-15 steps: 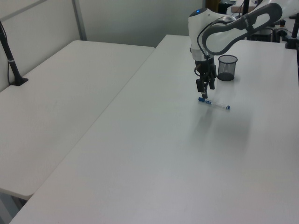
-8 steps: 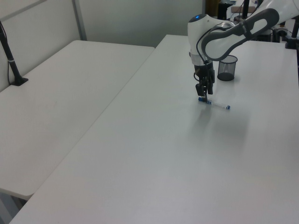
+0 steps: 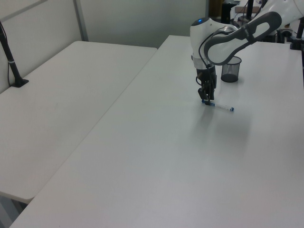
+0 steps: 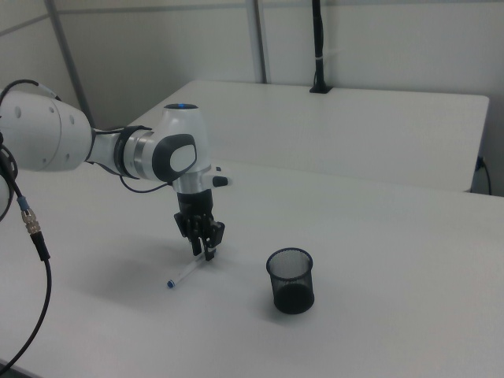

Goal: Insert the marker
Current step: 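Close the gripper on the marker and lift it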

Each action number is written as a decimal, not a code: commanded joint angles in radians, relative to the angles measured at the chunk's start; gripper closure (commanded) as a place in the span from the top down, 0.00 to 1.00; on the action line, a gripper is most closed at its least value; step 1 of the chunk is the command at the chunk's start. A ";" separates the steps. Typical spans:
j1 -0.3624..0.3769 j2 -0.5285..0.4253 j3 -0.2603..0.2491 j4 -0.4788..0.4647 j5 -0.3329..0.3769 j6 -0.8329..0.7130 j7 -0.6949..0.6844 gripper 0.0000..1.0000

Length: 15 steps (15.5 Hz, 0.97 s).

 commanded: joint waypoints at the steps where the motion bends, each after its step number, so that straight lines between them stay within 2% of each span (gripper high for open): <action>1: 0.014 0.011 -0.006 0.000 -0.019 0.024 0.020 0.32; 15: 0.016 0.017 -0.006 0.003 -0.019 0.042 0.020 0.12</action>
